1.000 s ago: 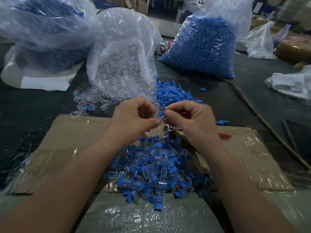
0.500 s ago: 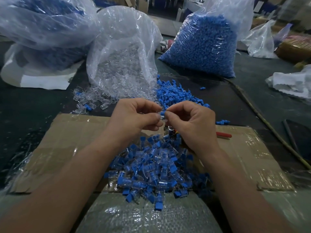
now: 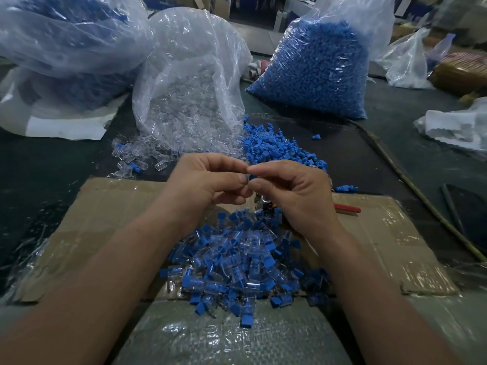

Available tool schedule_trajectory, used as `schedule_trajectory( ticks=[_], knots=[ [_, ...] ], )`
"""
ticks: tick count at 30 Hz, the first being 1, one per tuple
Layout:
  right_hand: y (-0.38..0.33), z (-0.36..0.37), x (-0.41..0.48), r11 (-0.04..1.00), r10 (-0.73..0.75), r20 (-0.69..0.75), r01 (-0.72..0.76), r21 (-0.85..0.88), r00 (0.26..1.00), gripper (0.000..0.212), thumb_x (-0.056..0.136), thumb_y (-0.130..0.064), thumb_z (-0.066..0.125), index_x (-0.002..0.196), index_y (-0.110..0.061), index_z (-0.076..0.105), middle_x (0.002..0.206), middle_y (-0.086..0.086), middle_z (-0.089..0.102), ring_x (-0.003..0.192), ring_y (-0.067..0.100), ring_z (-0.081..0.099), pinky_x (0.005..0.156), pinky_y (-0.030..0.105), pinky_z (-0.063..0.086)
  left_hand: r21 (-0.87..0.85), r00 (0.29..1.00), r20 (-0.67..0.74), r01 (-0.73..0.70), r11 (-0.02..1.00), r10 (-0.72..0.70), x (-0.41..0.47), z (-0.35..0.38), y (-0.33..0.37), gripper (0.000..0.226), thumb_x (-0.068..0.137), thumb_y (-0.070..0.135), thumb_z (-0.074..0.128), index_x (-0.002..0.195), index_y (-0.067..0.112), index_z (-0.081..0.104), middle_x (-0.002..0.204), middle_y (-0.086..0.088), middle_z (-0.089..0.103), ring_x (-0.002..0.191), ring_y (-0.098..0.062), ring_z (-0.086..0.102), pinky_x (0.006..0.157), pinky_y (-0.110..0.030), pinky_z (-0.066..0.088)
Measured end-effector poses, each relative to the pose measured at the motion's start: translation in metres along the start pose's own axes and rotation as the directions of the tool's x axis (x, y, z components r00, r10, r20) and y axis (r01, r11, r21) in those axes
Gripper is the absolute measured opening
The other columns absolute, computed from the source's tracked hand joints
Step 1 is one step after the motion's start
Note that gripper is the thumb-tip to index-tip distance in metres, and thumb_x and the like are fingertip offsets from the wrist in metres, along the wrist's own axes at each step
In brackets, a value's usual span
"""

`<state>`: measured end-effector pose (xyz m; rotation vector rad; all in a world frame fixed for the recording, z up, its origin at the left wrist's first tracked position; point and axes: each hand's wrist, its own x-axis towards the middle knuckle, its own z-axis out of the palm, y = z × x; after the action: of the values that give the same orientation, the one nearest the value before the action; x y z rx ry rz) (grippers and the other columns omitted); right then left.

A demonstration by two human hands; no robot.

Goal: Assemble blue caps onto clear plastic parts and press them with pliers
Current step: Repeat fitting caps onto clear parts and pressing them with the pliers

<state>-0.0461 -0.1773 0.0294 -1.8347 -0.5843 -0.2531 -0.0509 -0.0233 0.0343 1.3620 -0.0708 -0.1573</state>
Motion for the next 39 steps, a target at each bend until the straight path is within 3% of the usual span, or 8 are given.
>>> schedule_trajectory(
  ticks=[3, 11, 16, 23, 29, 34, 39],
  knots=[
    [0.0005, -0.0026, -0.0015, 1.0, 0.01, 0.021, -0.011, 0.022, 1.0, 0.024, 0.066, -0.024, 0.068, 0.09, -0.027, 0.066, 0.085, -0.012, 0.066, 0.077, 0.0, 0.065, 0.069, 0.013, 0.05, -0.026, 1.0, -0.005, 0.016, 1.0, -0.016, 0.0, -0.0003, 0.0009, 0.021, 0.056, 0.004, 0.065, 0.076, 0.001, 0.064, 0.06, -0.01, 0.066, 0.05, -0.015, 0.064, 0.047, -0.018, 0.051],
    [0.0032, -0.0051, -0.0025, 0.999, -0.003, -0.003, 0.003, 0.054, 1.0, 0.02, 0.064, -0.022, 0.071, 0.083, -0.026, 0.067, 0.074, -0.019, 0.068, 0.073, 0.003, 0.067, 0.066, 0.014, 0.051, -0.015, 0.998, 0.042, 0.036, 0.999, -0.035, -0.0001, -0.0025, 0.0013, 0.011, 0.054, 0.006, 0.068, 0.064, 0.009, 0.071, 0.065, -0.01, 0.069, 0.058, -0.017, 0.067, 0.051, -0.021, 0.053],
    [0.0045, -0.005, -0.0022, 0.999, -0.047, -0.019, 0.047, -0.017, 0.999, 0.022, 0.066, -0.023, 0.07, 0.086, -0.029, 0.066, 0.081, -0.016, 0.066, 0.076, 0.002, 0.066, 0.067, 0.015, 0.052, -0.032, 0.998, 0.041, 0.046, 0.998, -0.044, -0.0002, -0.0017, 0.0, 0.014, 0.054, 0.005, 0.067, 0.067, 0.006, 0.069, 0.065, -0.012, 0.069, 0.058, -0.018, 0.068, 0.051, -0.02, 0.054],
    [0.0083, -0.0055, -0.0013, 0.988, -0.112, -0.026, 0.108, -0.112, 0.993, 0.034, 0.068, -0.01, 0.075, 0.099, -0.017, 0.065, 0.084, -0.013, 0.065, 0.078, 0.003, 0.066, 0.069, 0.017, 0.053, -0.03, 0.998, 0.037, 0.057, 0.998, -0.056, -0.0008, -0.0007, 0.001, 0.019, 0.054, 0.003, 0.066, 0.072, 0.001, 0.066, 0.064, -0.011, 0.069, 0.058, -0.017, 0.068, 0.051, -0.02, 0.054],
    [0.0087, -0.0049, -0.0015, 0.951, -0.215, 0.0, 0.21, -0.225, 0.977, 0.031, 0.068, -0.004, 0.075, 0.098, -0.008, 0.067, 0.087, -0.003, 0.066, 0.08, 0.008, 0.066, 0.072, 0.017, 0.053, 0.035, 0.998, 0.03, 0.052, 0.998, -0.053, -0.002, -0.0005, 0.0005, 0.014, 0.054, 0.008, 0.067, 0.067, 0.008, 0.064, 0.063, -0.01, 0.068, 0.056, -0.017, 0.067, 0.052, -0.022, 0.055],
    [0.0085, -0.0047, -0.001, 0.923, -0.27, 0.024, 0.266, -0.279, 0.963, 0.027, 0.067, -0.004, 0.075, 0.093, -0.001, 0.07, 0.087, -0.003, 0.064, 0.083, 0.009, 0.065, 0.074, 0.016, 0.053, 0.127, 0.999, 0.031, 0.026, 0.992, -0.031, -0.0026, 0.0003, 0.0012, 0.01, 0.069, -0.005, 0.065, 0.07, 0.005, 0.061, 0.059, -0.009, 0.067, 0.053, -0.017, 0.066, 0.052, -0.022, 0.055],
    [0.0053, -0.0049, -0.0004, 0.922, -0.233, 0.059, 0.24, -0.304, 0.971, 0.029, 0.068, -0.009, 0.076, 0.095, -0.004, 0.07, 0.088, -0.004, 0.065, 0.083, 0.009, 0.064, 0.073, 0.017, 0.053, 0.178, 0.999, 0.043, -0.017, 0.984, 0.01, -0.003, 0.0018, 0.001, 0.018, 0.078, -0.012, 0.058, 0.07, 0.004, 0.059, 0.054, -0.004, 0.064, 0.05, -0.01, 0.062, 0.052, -0.018, 0.053]
  ],
)
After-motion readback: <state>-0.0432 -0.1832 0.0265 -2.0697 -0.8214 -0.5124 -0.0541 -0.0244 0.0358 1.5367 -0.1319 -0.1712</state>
